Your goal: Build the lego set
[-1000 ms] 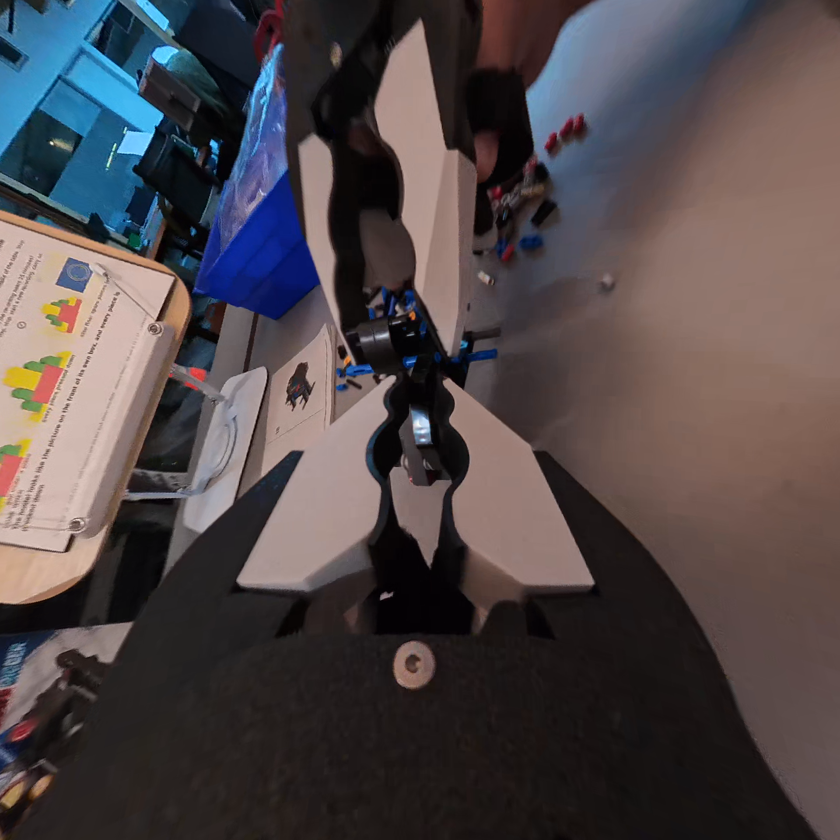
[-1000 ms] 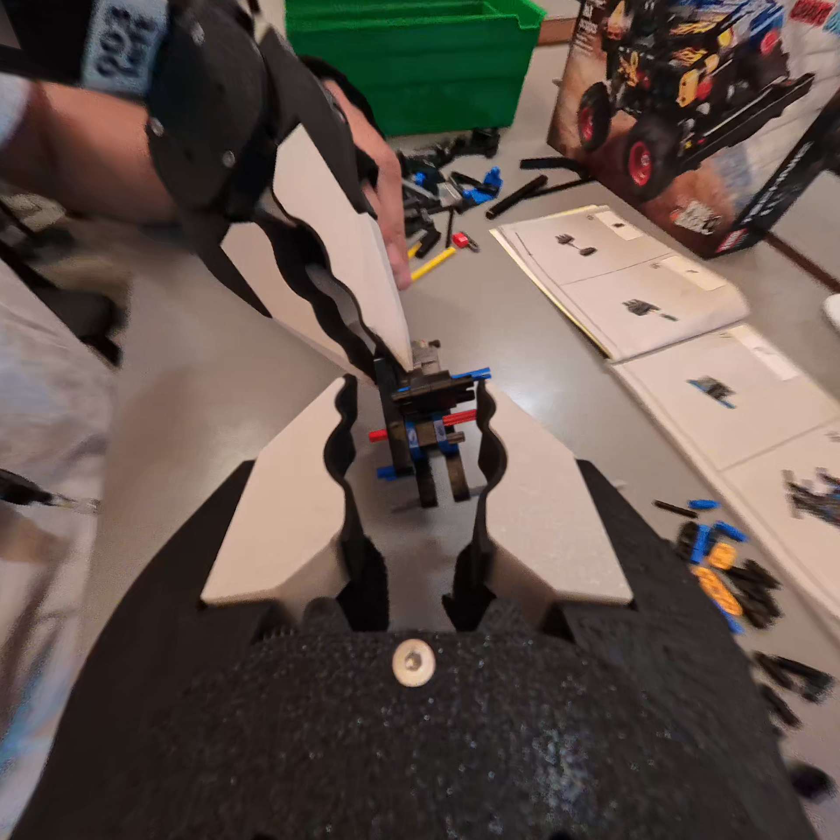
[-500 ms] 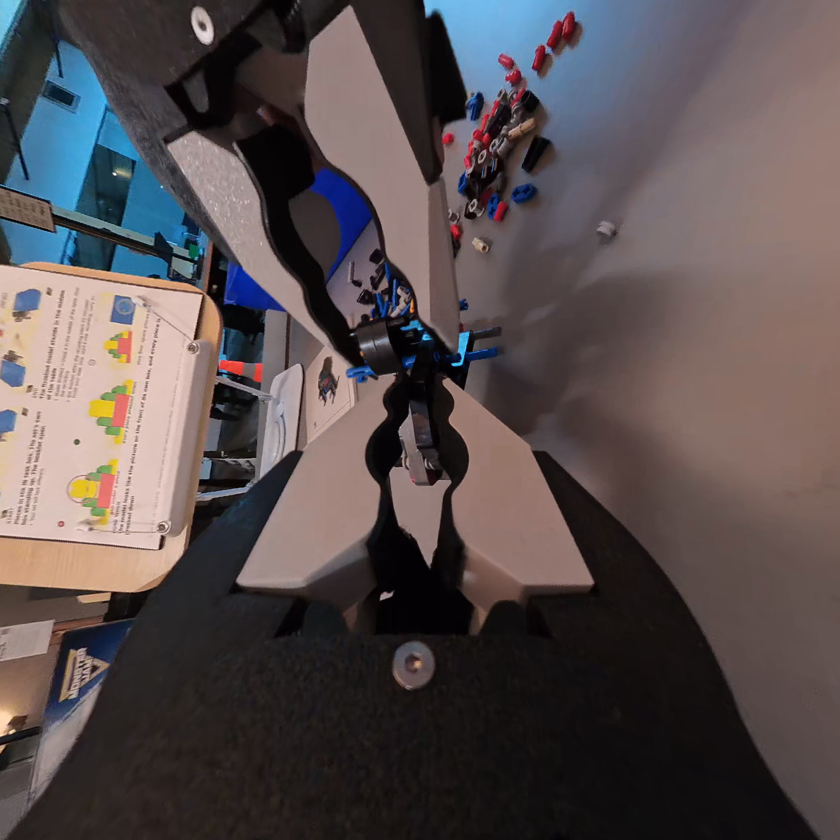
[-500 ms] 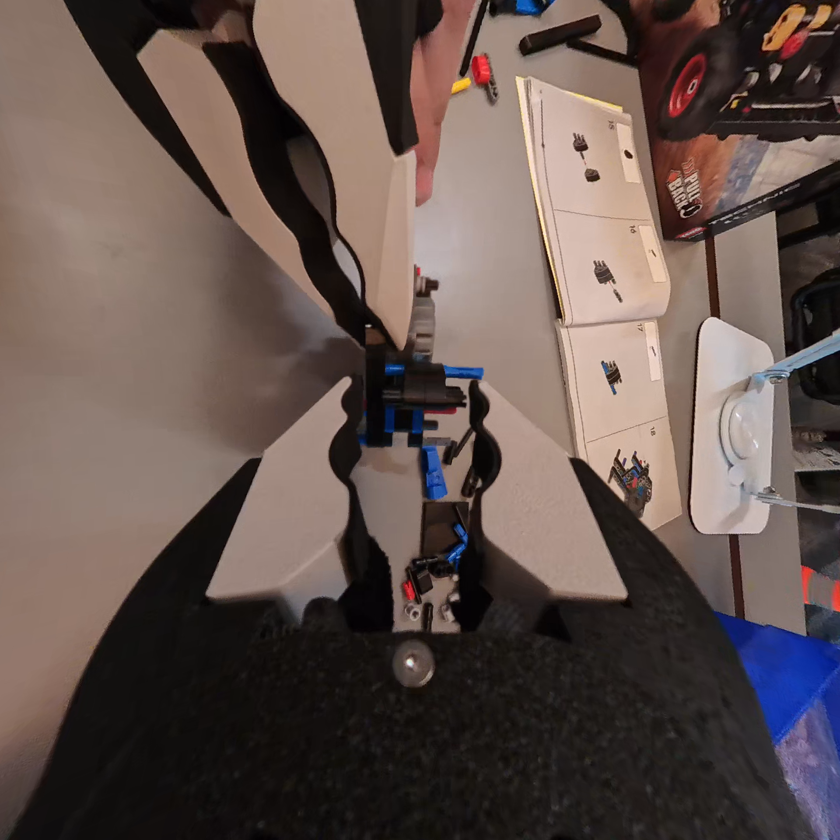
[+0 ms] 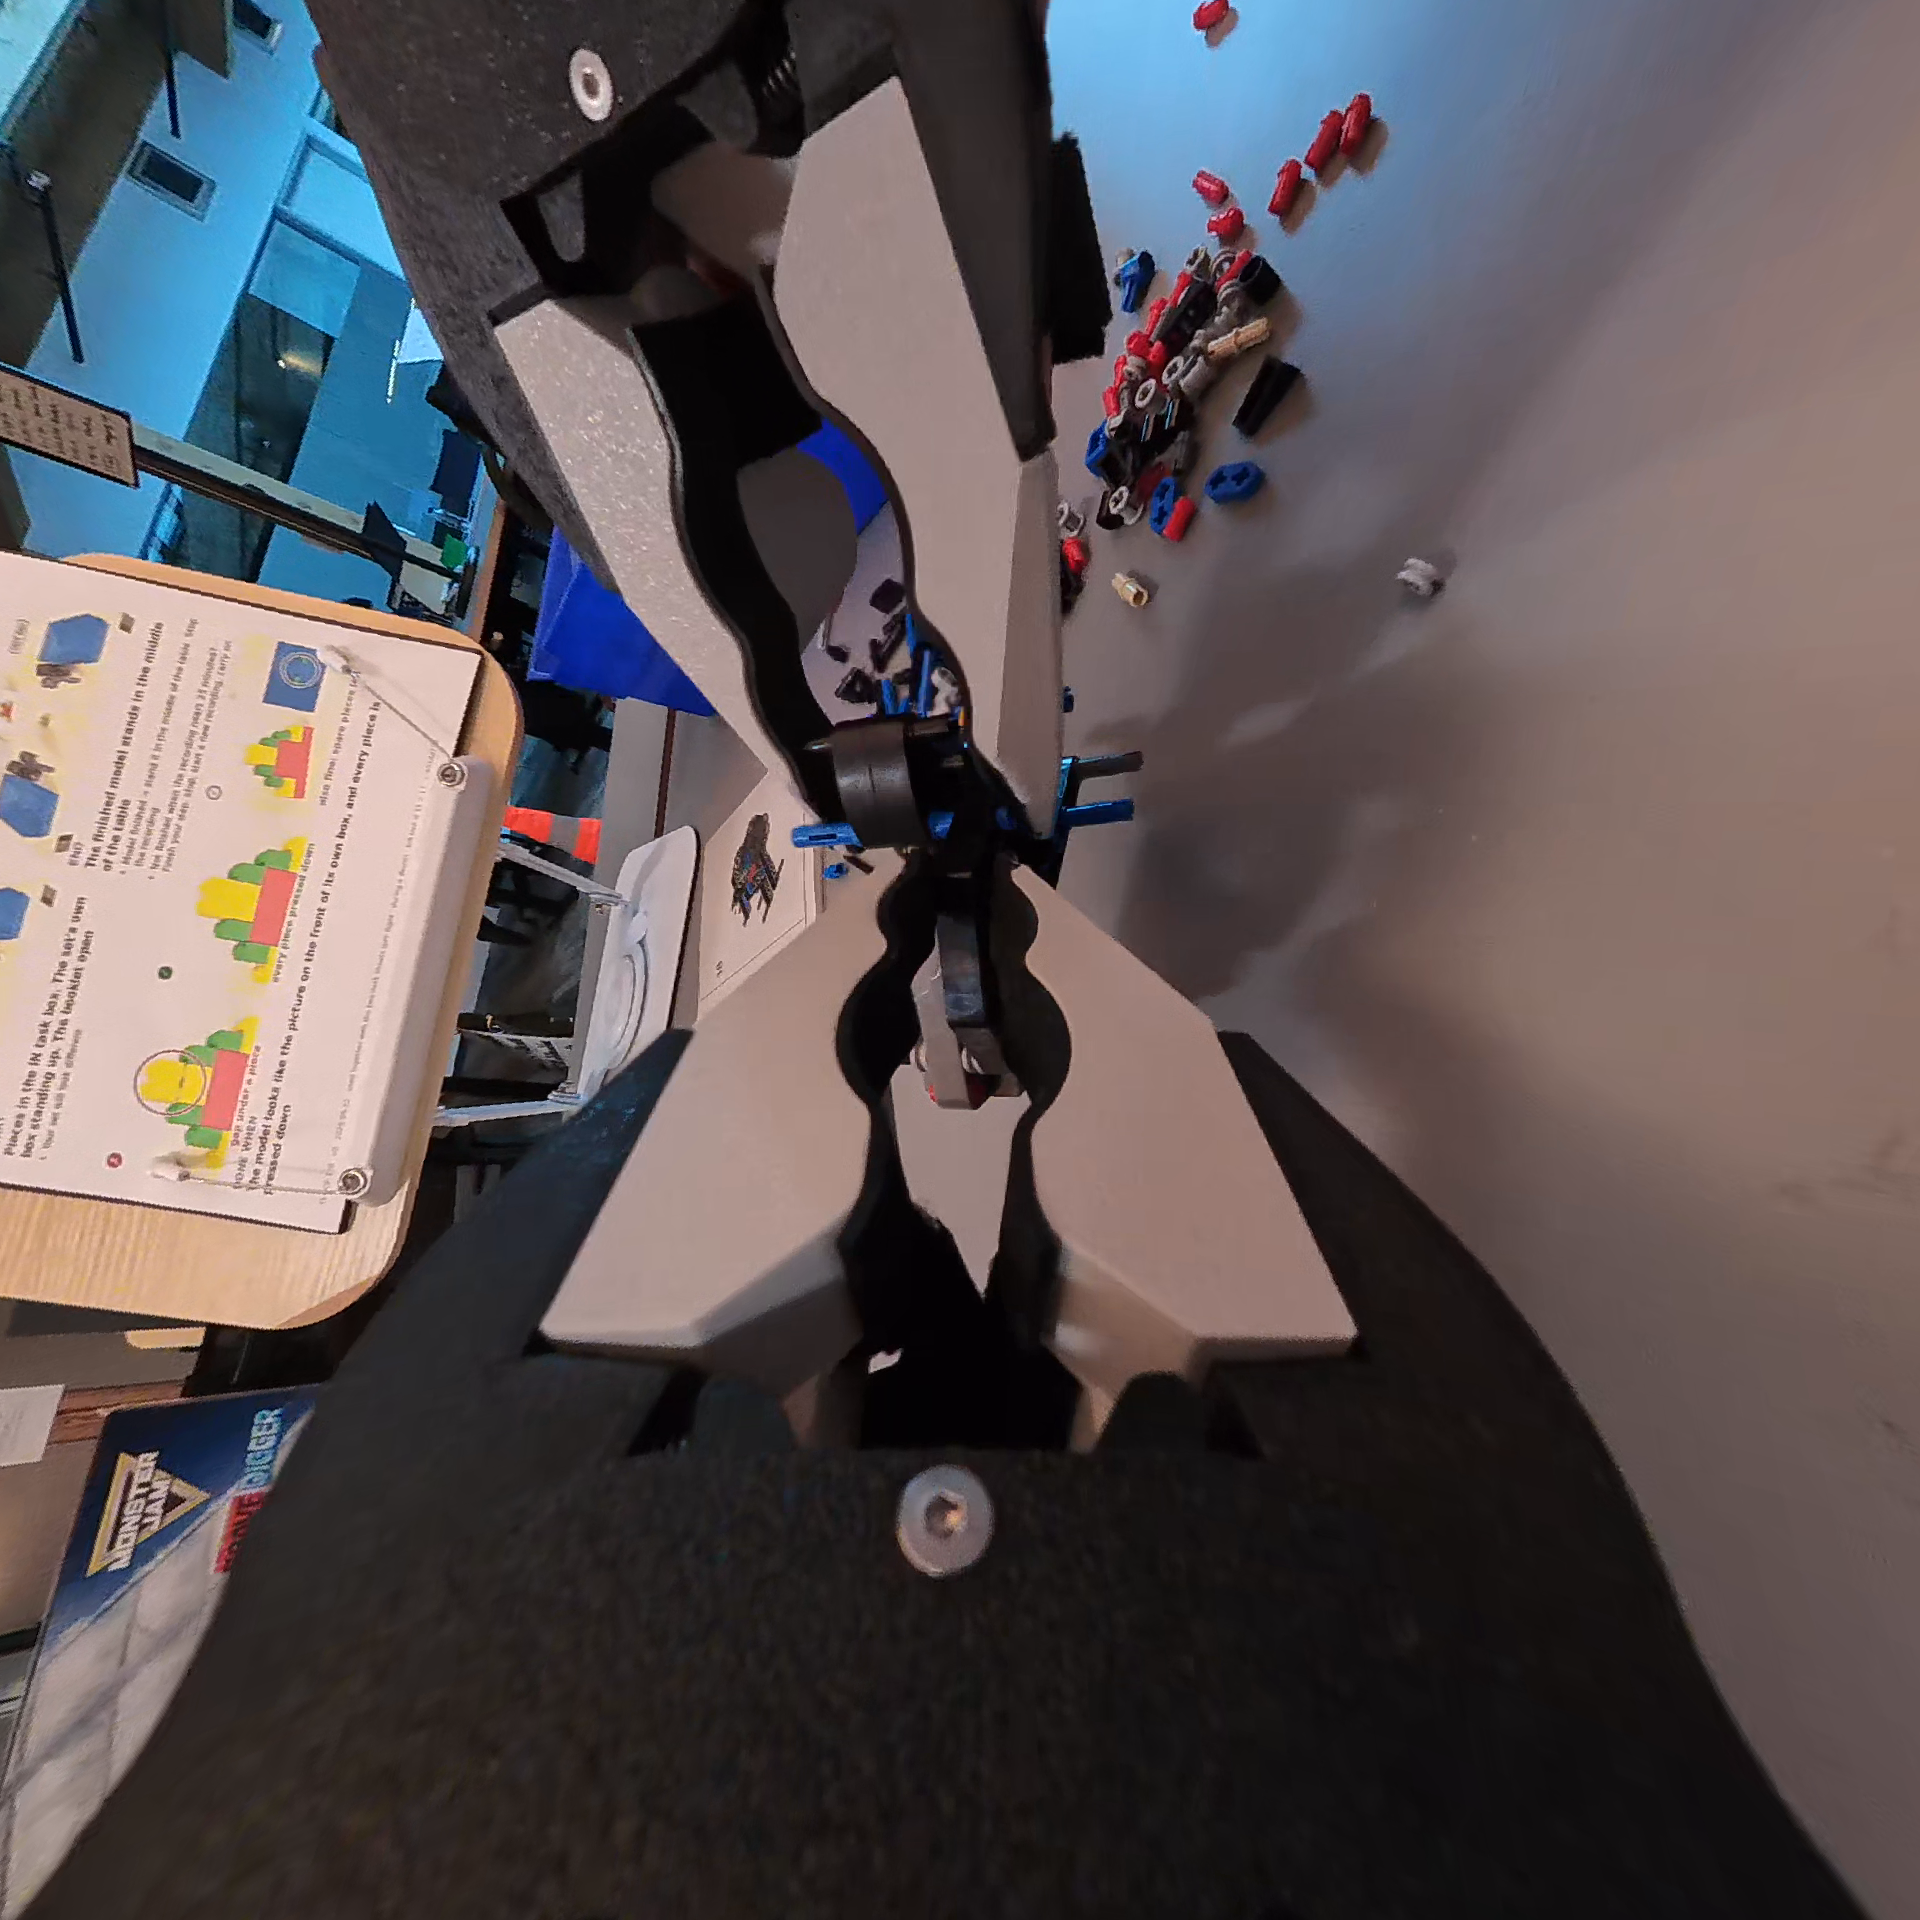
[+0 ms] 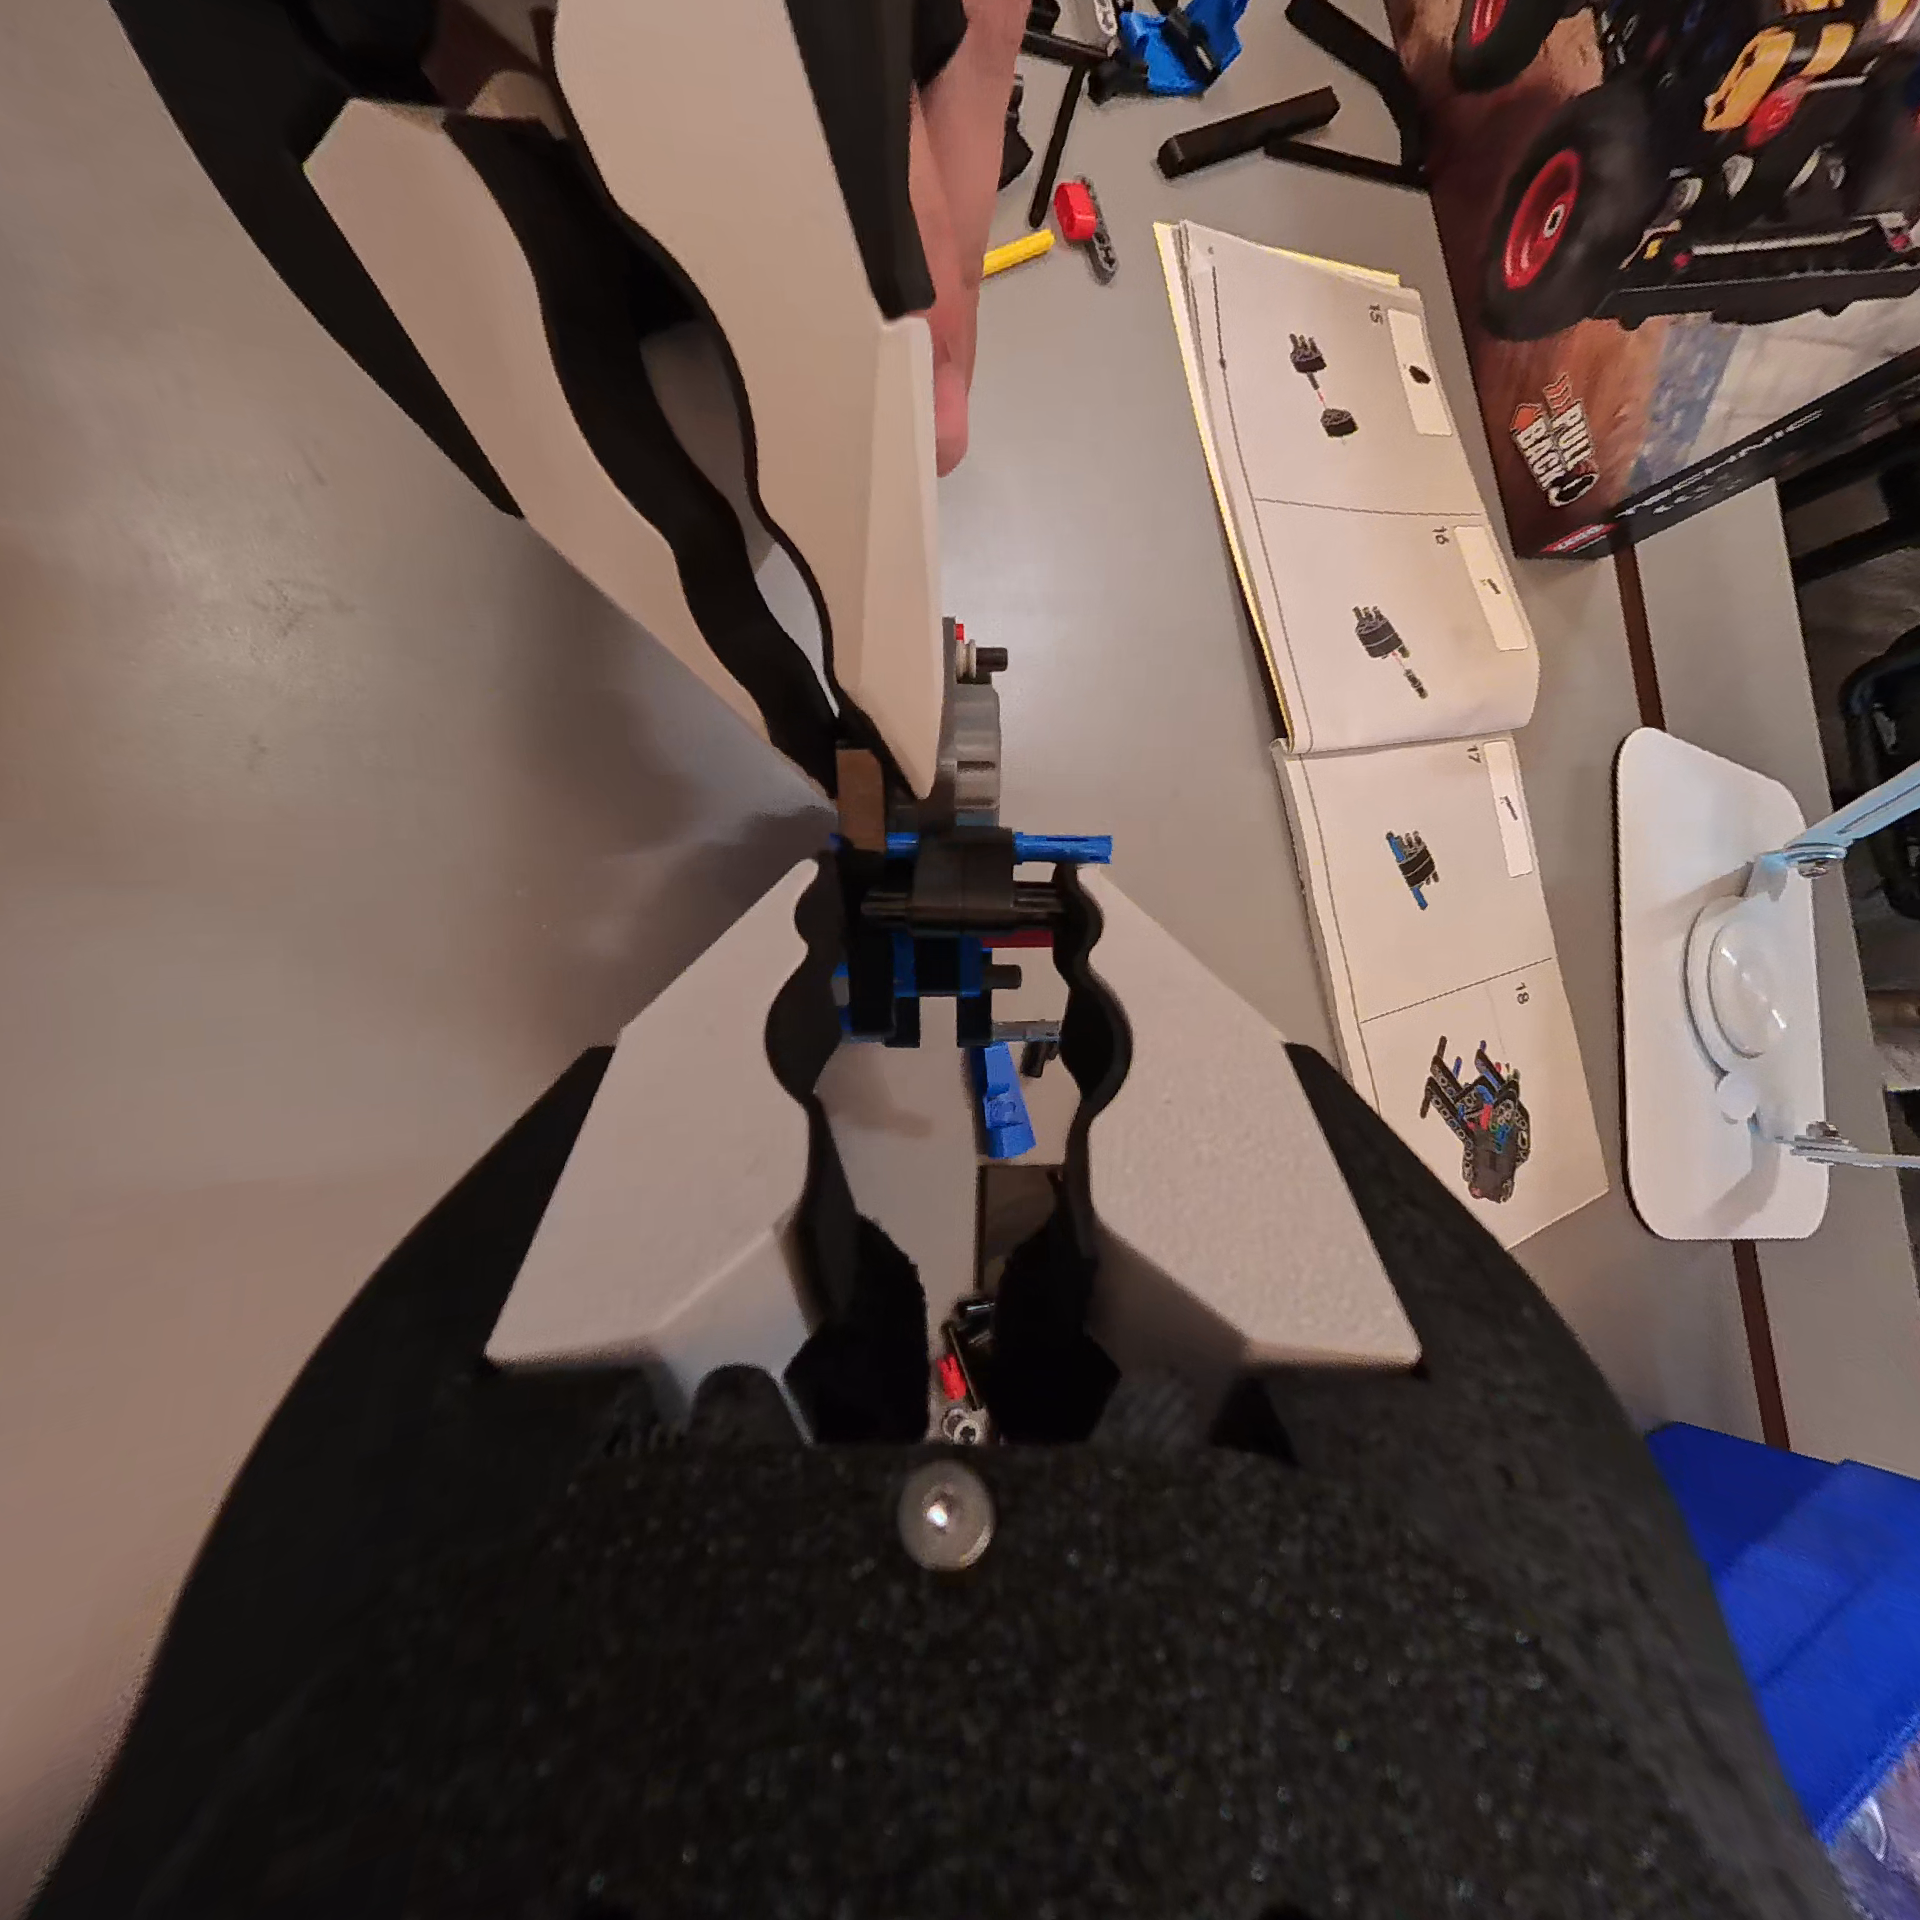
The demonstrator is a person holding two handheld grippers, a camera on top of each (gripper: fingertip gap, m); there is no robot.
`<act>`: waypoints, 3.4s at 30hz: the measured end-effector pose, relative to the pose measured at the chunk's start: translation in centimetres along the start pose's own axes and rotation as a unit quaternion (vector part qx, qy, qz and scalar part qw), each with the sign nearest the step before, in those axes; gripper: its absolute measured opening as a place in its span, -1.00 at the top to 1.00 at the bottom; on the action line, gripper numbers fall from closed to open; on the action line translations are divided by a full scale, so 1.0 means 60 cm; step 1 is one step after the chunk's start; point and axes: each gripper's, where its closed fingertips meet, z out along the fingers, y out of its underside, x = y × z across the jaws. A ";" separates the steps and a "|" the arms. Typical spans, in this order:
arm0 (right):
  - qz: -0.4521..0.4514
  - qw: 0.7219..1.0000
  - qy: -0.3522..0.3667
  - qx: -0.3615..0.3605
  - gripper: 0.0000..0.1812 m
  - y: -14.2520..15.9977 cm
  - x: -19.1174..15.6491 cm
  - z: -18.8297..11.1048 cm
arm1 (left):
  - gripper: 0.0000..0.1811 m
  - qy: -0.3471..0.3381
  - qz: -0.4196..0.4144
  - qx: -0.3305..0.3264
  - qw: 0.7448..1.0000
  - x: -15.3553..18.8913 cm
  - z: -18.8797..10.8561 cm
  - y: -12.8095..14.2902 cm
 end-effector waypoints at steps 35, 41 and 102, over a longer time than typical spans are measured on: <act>0.188 0.943 -0.127 0.244 0.57 -0.029 -0.001 -0.033 | 0.91 0.093 -0.215 0.098 0.967 -0.015 -0.009 -0.003; 0.125 0.971 -0.069 0.194 0.61 -0.022 0.013 -0.032 | 0.91 0.032 -0.084 0.041 0.995 -0.017 -0.007 0.010; 0.000 0.994 -0.058 0.090 0.62 -0.007 -0.013 -0.019 | 0.91 -0.014 0.045 0.023 0.999 0.005 -0.001 0.002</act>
